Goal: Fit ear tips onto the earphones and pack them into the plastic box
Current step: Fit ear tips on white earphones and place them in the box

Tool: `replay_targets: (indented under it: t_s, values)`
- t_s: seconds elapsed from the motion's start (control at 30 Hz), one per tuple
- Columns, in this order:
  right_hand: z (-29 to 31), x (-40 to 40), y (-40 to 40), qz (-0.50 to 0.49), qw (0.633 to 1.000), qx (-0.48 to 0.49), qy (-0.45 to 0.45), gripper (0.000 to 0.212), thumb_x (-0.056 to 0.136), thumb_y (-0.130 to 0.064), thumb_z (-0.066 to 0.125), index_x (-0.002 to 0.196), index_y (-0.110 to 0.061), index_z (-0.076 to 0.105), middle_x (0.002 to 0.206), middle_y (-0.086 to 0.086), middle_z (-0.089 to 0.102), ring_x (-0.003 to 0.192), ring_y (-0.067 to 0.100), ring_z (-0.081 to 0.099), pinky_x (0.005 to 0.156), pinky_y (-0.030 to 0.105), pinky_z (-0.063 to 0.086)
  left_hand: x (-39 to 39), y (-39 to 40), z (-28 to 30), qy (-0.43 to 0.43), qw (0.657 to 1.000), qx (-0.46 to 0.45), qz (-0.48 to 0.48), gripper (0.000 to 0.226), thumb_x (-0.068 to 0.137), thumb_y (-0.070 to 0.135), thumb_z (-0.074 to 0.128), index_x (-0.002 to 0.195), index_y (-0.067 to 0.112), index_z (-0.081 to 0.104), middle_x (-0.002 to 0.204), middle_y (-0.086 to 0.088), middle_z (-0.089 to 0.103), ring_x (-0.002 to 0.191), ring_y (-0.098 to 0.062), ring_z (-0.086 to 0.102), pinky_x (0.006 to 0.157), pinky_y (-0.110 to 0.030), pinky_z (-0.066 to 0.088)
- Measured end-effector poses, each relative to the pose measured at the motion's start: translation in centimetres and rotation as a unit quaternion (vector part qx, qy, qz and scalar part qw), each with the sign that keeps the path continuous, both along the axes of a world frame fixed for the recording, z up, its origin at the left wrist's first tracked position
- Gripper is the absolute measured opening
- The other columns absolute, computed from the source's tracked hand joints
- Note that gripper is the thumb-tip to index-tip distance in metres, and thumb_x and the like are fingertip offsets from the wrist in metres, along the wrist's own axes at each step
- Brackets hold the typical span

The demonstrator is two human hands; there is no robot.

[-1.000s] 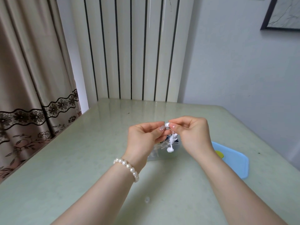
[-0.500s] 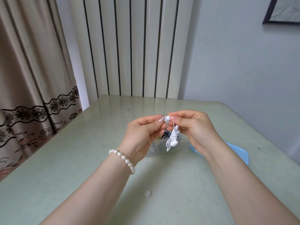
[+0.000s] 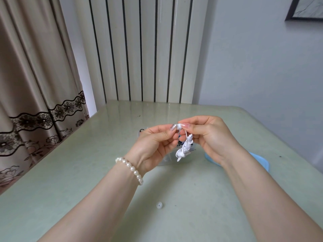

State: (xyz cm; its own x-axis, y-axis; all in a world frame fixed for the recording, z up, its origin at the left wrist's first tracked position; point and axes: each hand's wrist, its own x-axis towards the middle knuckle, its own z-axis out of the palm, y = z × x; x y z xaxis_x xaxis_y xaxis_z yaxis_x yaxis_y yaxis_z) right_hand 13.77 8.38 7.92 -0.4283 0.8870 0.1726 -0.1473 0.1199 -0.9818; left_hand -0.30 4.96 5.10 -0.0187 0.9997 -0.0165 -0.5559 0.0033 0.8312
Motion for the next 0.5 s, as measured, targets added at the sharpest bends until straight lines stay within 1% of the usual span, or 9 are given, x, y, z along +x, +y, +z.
replay_targets:
  t_s: [0.07,0.1,0.17,0.2,0.27,0.33,0.4,0.5]
  values:
    - [0.1,0.2,0.0,0.017,1.000,-0.023,0.012,0.009,0.077,0.004,0.059,0.076,-0.001,0.066,0.054,0.007,0.065,0.047,0.016,0.061,0.053,0.022,0.052,-0.1,0.1,-0.1,-0.015,1.000,-0.004,-0.021,0.022,0.065,0.005,0.062,0.087,-0.001,0.064,0.064,-0.006,0.068,0.057,-0.010,0.064,0.059,-0.018,0.055]
    - [0.2,0.2,0.0,0.033,0.998,-0.043,0.024,0.007,0.075,0.003,0.060,0.077,0.000,0.066,0.055,0.007,0.065,0.047,0.016,0.061,0.052,0.021,0.052,-0.1,0.2,-0.2,-0.031,0.999,-0.005,-0.035,0.025,0.066,0.005,0.061,0.090,-0.001,0.064,0.068,-0.007,0.068,0.061,-0.011,0.065,0.063,-0.019,0.056]
    - [0.2,0.2,-0.1,0.065,0.993,-0.085,0.048,0.011,0.068,-0.003,0.061,0.077,0.001,0.066,0.057,0.008,0.065,0.048,0.015,0.061,0.052,0.021,0.052,-0.1,0.2,-0.4,-0.075,0.995,-0.002,-0.062,0.026,0.068,0.007,0.061,0.093,-0.001,0.065,0.073,-0.009,0.069,0.064,-0.013,0.067,0.071,-0.021,0.054]
    - [0.2,0.1,-0.1,0.075,0.991,-0.099,0.055,0.015,0.065,-0.005,0.061,0.077,0.001,0.067,0.059,0.008,0.066,0.048,0.015,0.061,0.052,0.021,0.052,0.0,0.2,-0.6,-0.097,0.993,0.004,-0.070,0.025,0.068,0.008,0.061,0.090,-0.001,0.067,0.072,-0.009,0.069,0.063,-0.014,0.067,0.071,-0.020,0.054]
    - [0.1,0.0,-0.1,0.084,0.988,-0.114,0.059,0.022,0.064,-0.007,0.061,0.082,0.003,0.067,0.060,0.008,0.066,0.047,0.014,0.060,0.051,0.021,0.052,0.2,0.2,-0.7,-0.123,0.989,0.020,-0.074,0.019,0.063,0.011,0.066,0.079,0.001,0.072,0.070,-0.009,0.069,0.060,-0.014,0.067,0.067,-0.021,0.055]
    - [0.0,-0.1,-0.1,0.082,0.987,-0.123,0.061,0.027,0.064,-0.008,0.061,0.088,0.004,0.064,0.060,0.008,0.065,0.047,0.013,0.060,0.051,0.021,0.052,0.4,0.2,-0.8,-0.122,0.989,0.032,-0.073,0.019,0.058,0.013,0.069,0.073,0.003,0.072,0.069,-0.009,0.068,0.059,-0.013,0.067,0.064,-0.019,0.056]
    - [0.0,-0.1,0.0,0.077,0.986,-0.129,0.067,0.028,0.064,-0.008,0.062,0.089,0.005,0.064,0.060,0.008,0.065,0.048,0.014,0.060,0.052,0.021,0.052,0.5,0.3,-0.9,-0.107,0.991,0.040,-0.065,0.014,0.063,0.011,0.065,0.072,0.003,0.073,0.067,-0.007,0.068,0.058,-0.012,0.066,0.062,-0.018,0.056]
    - [-0.2,-0.2,0.0,0.071,0.986,-0.137,0.067,0.022,0.068,-0.005,0.061,0.088,0.004,0.064,0.060,0.008,0.065,0.050,0.015,0.061,0.052,0.022,0.052,0.4,0.4,-1.1,-0.090,0.993,0.042,-0.060,0.017,0.072,0.008,0.057,0.075,0.003,0.073,0.066,-0.006,0.068,0.057,-0.010,0.065,0.061,-0.017,0.055]
